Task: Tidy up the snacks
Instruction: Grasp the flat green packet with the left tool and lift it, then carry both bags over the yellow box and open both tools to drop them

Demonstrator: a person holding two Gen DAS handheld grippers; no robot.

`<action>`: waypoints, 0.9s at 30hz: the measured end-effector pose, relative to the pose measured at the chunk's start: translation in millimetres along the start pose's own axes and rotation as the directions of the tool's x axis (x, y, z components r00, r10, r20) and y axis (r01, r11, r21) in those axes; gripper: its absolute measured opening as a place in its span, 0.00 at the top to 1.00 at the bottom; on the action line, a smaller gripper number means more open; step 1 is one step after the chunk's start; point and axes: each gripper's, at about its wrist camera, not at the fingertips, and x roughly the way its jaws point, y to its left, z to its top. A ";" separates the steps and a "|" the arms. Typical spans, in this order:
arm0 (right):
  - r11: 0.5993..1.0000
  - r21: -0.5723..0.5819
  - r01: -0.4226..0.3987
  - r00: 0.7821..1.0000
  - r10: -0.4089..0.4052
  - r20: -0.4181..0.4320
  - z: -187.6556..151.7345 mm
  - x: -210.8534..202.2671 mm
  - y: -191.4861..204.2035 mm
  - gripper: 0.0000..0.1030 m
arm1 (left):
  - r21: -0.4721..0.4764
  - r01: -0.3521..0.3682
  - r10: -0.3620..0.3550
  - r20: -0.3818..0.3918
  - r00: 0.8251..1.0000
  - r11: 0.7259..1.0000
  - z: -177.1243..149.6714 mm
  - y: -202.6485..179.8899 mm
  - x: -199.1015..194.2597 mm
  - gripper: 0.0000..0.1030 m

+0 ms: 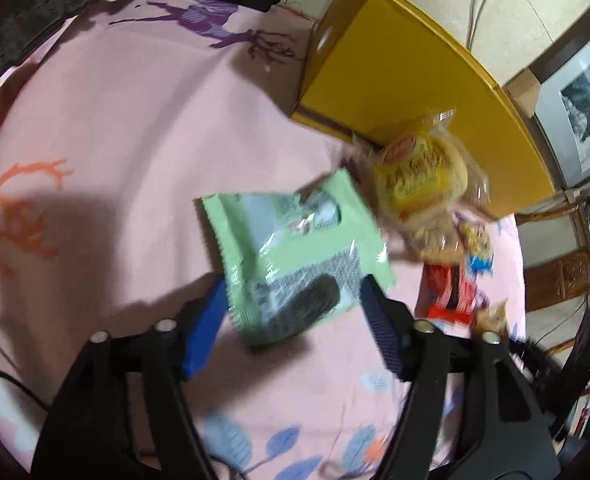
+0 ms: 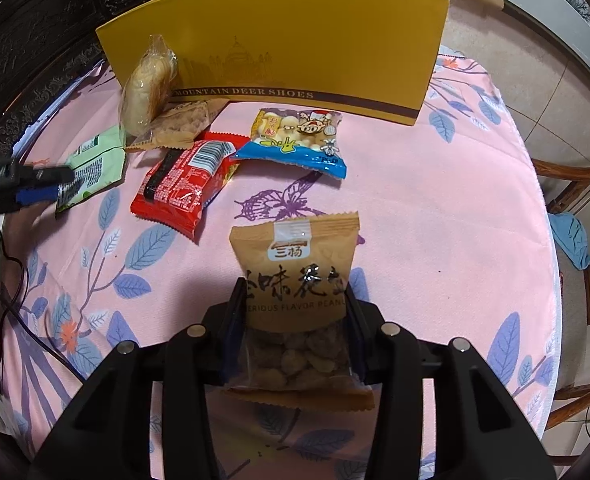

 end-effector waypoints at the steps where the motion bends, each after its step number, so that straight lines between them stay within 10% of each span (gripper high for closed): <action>1: 1.000 0.001 -0.001 1.000 0.001 -0.001 0.0 -0.2 0.2 0.56 | -0.018 0.019 -0.019 0.005 1.000 1.000 5.4 -0.7 3.4 0.25; 4: 1.000 0.001 0.002 1.000 -0.002 -0.001 0.5 0.1 0.4 0.56 | -0.045 0.091 -0.091 -0.004 0.996 0.995 19.6 -5.0 13.9 0.27; 8: 1.000 0.010 0.004 1.000 -0.004 0.005 -0.4 -0.1 0.9 0.56 | 0.060 0.136 -0.136 0.003 0.991 0.989 20.3 -25.3 13.0 0.84; 19: 1.000 0.006 0.006 1.000 -0.006 0.005 -0.8 -0.3 1.3 0.56 | 0.042 0.192 -0.190 -0.040 0.981 0.980 8.1 -49.9 26.2 0.84; 23: 1.000 0.009 0.004 1.000 -0.004 0.006 -0.8 0.2 0.2 0.56 | -0.021 0.236 -0.237 -0.055 0.970 0.971 18.9 -54.8 43.3 0.64; 27: 1.000 0.012 0.001 1.000 -0.001 0.005 -0.6 0.2 -0.2 0.56 | 0.097 0.217 -0.216 -0.025 0.976 0.971 24.0 -77.3 46.5 0.82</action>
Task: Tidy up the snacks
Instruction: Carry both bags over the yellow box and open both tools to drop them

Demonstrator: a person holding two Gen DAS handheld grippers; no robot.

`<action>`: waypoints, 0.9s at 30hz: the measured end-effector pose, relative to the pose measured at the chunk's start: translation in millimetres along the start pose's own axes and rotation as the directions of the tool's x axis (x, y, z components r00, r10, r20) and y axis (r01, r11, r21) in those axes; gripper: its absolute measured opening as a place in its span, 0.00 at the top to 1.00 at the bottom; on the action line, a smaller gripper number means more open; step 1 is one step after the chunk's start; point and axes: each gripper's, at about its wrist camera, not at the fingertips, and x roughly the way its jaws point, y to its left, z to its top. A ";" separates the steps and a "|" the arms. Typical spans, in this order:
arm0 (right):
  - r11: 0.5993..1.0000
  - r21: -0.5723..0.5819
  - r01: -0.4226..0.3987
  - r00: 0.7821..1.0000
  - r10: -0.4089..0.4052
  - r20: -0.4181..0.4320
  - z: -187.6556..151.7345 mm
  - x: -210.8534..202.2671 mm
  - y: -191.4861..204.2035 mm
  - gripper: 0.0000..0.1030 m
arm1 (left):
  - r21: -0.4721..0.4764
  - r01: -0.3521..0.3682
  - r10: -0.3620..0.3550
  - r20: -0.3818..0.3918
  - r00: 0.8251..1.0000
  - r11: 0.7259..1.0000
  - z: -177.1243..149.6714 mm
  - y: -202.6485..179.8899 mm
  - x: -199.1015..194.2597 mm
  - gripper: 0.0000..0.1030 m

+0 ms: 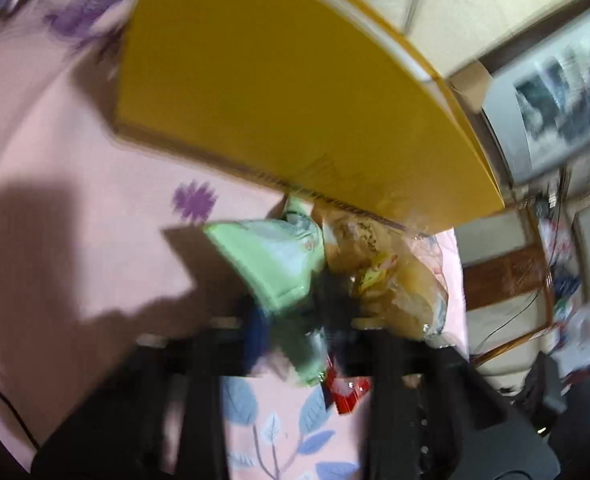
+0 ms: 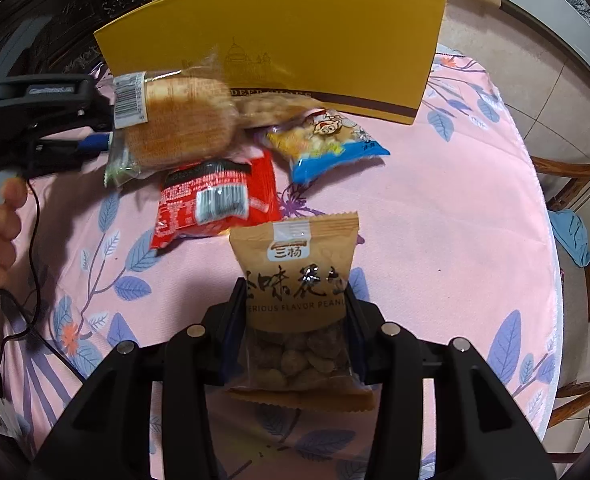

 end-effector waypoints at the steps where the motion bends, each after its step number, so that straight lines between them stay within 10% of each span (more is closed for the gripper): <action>1: 1.000 0.001 -0.002 1.000 0.002 0.000 0.1 -0.1 -0.5 0.56 | 0.031 -0.011 0.011 0.011 1.000 0.999 0.8 -5.6 -1.2 0.83; 7: 1.000 0.021 -0.021 1.000 0.021 -0.001 0.6 -1.0 -8.8 0.61 | 0.207 -0.124 0.109 0.081 0.991 0.970 -16.1 -31.6 -25.0 0.88; 27: 0.993 0.013 -0.114 0.989 0.112 0.098 -7.4 -72.2 13.3 0.65 | 0.197 -0.240 0.195 0.223 0.955 0.951 -59.1 -38.9 -148.5 0.88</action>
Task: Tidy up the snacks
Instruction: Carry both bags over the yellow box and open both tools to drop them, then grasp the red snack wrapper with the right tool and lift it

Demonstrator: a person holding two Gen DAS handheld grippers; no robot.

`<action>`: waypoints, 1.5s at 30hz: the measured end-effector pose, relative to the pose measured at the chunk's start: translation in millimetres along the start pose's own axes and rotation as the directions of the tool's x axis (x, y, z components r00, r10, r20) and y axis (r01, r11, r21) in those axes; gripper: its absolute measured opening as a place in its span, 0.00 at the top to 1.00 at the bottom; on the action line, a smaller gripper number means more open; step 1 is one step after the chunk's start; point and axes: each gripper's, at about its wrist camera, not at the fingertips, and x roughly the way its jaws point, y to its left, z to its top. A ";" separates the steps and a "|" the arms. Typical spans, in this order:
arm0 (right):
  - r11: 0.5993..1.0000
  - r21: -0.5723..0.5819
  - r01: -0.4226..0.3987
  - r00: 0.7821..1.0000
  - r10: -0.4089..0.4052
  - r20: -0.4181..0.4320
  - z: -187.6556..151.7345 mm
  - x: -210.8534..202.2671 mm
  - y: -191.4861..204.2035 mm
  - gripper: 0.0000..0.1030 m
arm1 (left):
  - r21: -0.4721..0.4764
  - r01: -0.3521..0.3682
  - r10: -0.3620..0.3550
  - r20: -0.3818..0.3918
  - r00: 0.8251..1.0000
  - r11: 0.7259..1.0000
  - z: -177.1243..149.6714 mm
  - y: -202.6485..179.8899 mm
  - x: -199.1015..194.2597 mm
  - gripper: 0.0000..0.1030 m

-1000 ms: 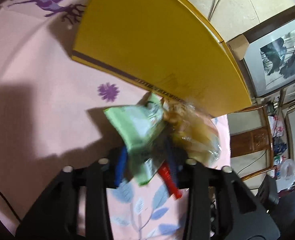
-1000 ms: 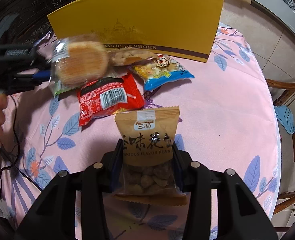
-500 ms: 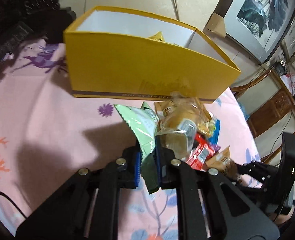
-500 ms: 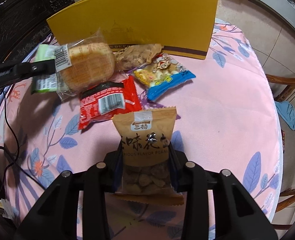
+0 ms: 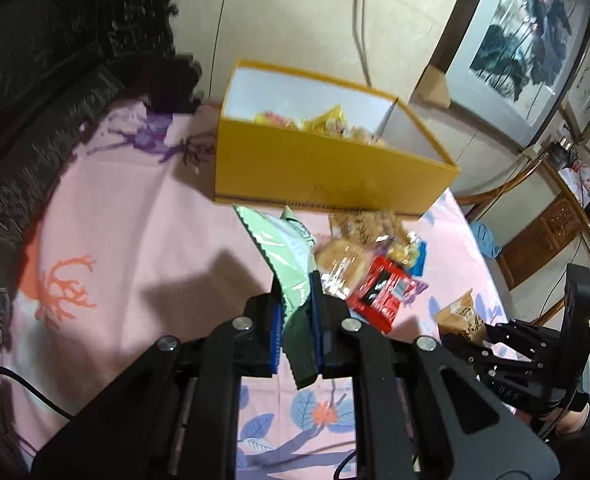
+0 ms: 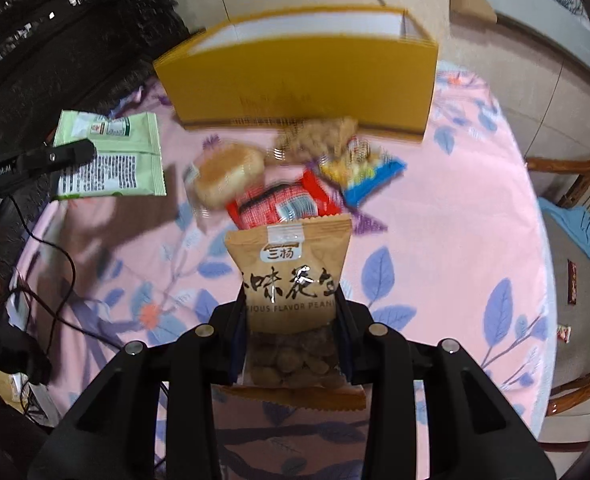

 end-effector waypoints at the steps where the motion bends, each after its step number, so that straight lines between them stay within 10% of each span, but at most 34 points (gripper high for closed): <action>1: 1.000 -0.001 -0.002 1.000 0.002 0.013 3.4 -3.5 0.0 0.65 | 0.004 0.002 -0.002 0.013 1.000 1.000 2.5 -2.4 -4.7 0.88; 14: 1.000 -0.005 -0.018 0.958 0.019 0.287 102.0 -56.3 -3.2 0.64 | 0.078 0.028 -0.044 0.220 0.974 0.997 83.0 -38.3 -42.3 0.88; 26: 1.000 0.025 0.005 0.916 -0.014 0.402 218.5 -17.6 -26.0 0.64 | 0.055 0.002 -0.018 0.294 0.956 0.998 187.1 -45.2 39.1 0.87; 27: 1.000 0.015 0.003 0.924 -0.009 0.382 228.5 -5.9 -28.0 0.62 | 0.049 -0.011 -0.004 0.289 0.957 0.999 192.9 -43.7 49.8 0.83; 29: 0.998 -0.022 0.057 0.943 -0.047 0.329 239.1 12.9 -25.5 0.57 | -0.021 -0.087 0.089 0.267 0.960 0.996 201.0 -37.6 72.1 0.10; 34: 0.999 -0.028 0.043 0.953 -0.033 0.303 209.5 14.5 -26.4 0.55 | -0.067 -0.085 0.101 0.280 0.955 0.994 183.2 -28.4 60.9 0.05; 36: 0.999 0.026 0.021 0.957 -0.027 0.287 188.0 9.3 -34.5 0.40 | -0.039 -0.101 0.108 0.265 0.958 0.994 167.6 -28.4 55.3 0.05; 45: 0.990 0.142 -0.018 0.987 -0.005 0.161 97.3 -0.1 -39.3 0.40 | -0.058 -0.103 0.106 0.062 0.992 0.993 80.9 -16.8 46.8 0.05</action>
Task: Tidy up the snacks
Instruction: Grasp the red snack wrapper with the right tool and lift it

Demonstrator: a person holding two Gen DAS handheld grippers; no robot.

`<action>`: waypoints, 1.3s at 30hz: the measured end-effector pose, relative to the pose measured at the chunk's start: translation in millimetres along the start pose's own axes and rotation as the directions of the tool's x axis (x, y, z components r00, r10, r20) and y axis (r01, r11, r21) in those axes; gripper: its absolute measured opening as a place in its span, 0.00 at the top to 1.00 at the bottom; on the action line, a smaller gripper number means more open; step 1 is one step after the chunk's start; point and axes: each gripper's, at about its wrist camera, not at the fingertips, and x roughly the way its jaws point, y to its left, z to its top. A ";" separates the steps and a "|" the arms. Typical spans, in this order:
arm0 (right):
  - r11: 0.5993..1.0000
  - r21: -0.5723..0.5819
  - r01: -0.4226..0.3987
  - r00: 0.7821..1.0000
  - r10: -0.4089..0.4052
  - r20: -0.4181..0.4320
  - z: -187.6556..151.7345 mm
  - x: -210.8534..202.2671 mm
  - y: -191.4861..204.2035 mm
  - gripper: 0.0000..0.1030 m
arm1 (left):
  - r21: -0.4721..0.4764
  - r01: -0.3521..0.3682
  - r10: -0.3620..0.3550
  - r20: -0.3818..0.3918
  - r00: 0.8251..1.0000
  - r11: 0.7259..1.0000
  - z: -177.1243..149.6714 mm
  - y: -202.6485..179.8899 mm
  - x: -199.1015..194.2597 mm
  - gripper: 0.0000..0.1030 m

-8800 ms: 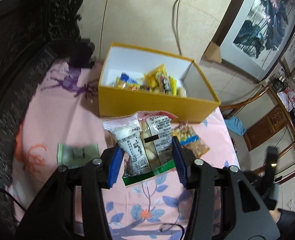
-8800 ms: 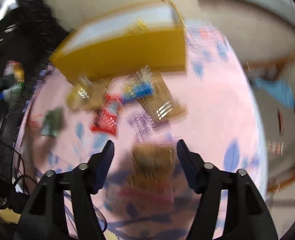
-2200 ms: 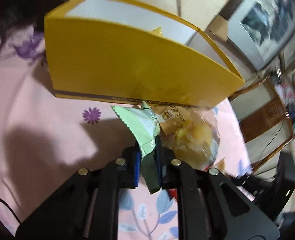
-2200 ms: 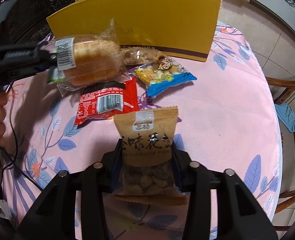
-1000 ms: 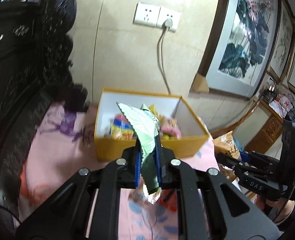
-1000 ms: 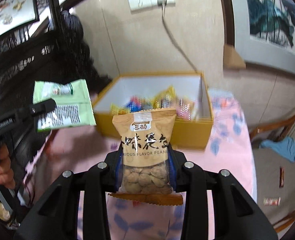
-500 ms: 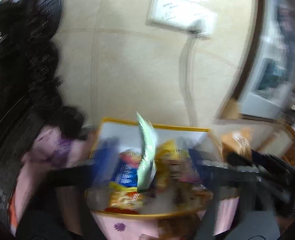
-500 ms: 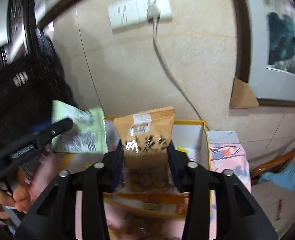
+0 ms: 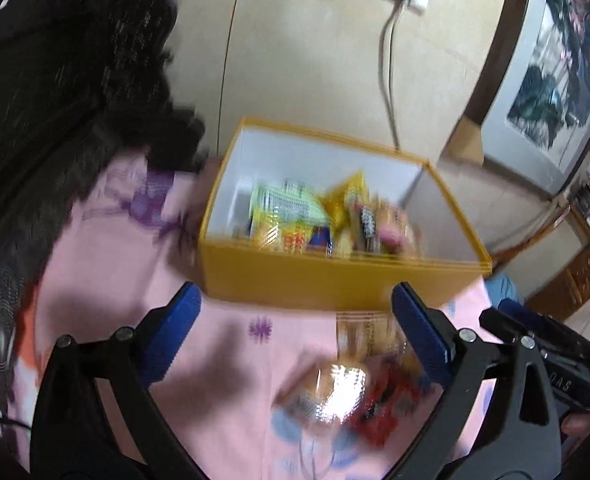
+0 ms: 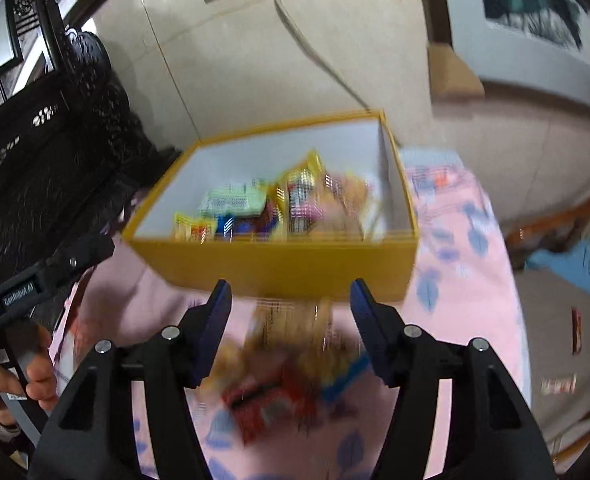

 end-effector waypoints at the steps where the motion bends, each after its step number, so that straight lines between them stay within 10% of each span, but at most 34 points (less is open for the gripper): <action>1: 1.000 0.012 -0.002 1.000 0.002 -0.019 -8.5 0.8 0.3 0.40 | 0.003 -0.001 0.001 -0.022 1.000 1.000 -8.9 0.5 -1.9 0.05; 16: 0.928 0.364 0.083 0.957 0.027 -0.287 -73.1 65.3 2.9 0.40 | -0.041 -0.012 0.007 -0.115 0.993 0.999 -76.2 22.0 -46.3 0.05; 23: 0.882 0.403 0.243 0.941 -0.113 -0.319 -66.9 96.6 21.3 0.38 | -0.076 -0.025 0.017 -0.100 0.995 0.997 -76.1 36.3 -56.7 0.05; 29: 0.915 0.179 0.362 0.904 -0.297 -0.308 -64.3 116.7 59.2 0.34 | -0.100 -0.040 0.029 -0.104 0.994 0.994 -79.1 48.6 -60.8 0.05; 39: 0.962 -0.093 0.257 0.936 -0.272 -0.225 -96.3 85.6 49.9 0.56 | -0.121 -0.039 0.023 -0.128 0.992 0.992 -80.4 51.2 -56.0 0.05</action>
